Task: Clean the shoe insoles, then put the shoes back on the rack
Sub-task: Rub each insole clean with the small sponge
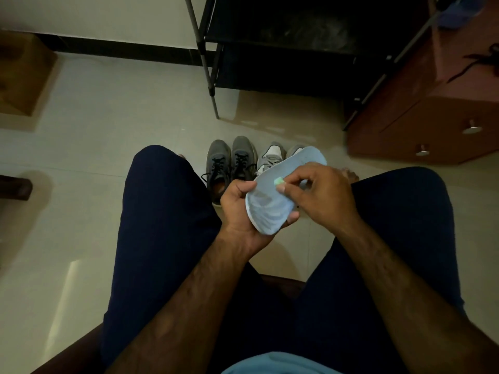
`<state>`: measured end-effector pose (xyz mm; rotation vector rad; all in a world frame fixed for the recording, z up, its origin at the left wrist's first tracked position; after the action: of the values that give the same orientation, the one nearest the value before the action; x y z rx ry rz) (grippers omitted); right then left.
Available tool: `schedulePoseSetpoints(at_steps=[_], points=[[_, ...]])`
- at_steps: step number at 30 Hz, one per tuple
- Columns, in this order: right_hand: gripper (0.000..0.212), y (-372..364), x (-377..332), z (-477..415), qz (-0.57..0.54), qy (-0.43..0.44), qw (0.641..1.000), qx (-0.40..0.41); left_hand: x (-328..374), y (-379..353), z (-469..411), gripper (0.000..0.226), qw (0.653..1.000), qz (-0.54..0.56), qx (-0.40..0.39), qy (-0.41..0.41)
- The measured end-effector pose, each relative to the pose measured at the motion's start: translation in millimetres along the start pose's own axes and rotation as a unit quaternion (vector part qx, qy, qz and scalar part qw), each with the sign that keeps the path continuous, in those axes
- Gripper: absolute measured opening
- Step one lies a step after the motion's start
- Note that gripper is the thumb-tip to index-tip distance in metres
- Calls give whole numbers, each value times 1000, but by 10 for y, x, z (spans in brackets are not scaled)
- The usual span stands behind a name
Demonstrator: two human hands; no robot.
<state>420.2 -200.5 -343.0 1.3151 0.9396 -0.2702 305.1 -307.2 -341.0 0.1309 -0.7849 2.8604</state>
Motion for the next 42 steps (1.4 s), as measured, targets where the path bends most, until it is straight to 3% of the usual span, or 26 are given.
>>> schedulePoseSetpoints(at_steps=[3,7,11,16,21,26,31,35,39,42], points=[[16,6,-73,84,-55,5,997,-56,-1,-46,38,56,999,27,-28,-1],[16,58,-7,-29,-2,-48,999,1,-17,-32,-18,66,1000,4,-23,-13],[16,-20,-49,94,-95,-17,991,-88,28,-10,-16,65,999,10,-39,2],[14,40,86,-38,-34,-60,998,1,7,-51,-5,63,999,8,-22,-34],[11,10,51,58,-73,-21,991,-111,16,-40,42,54,999,20,-22,-17],[12,71,147,-74,-27,-67,997,-11,-7,-42,-2,54,998,36,-20,-37],[10,30,54,61,-83,-39,986,-142,9,-3,-15,56,999,33,-12,-25],[9,52,165,-53,-36,-63,997,-35,2,-35,-32,56,998,42,-17,-38],[10,36,50,59,-70,-37,986,-149,8,-13,-19,57,999,33,-7,-39],[10,51,128,8,-65,-61,991,-97,1,-29,-36,67,999,39,-10,-36]])
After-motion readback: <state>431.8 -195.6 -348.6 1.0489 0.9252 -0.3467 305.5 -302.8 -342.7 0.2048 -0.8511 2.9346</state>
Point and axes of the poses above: each hand's wrist, its own z-axis away from the middle knuckle, its own y-axis out of the back of the hand, x = y × z, the point moved 1 cm from there along -z, towards the middle knuckle, and after that the axes turned 13 degrees about x, right-handed, at the moved point
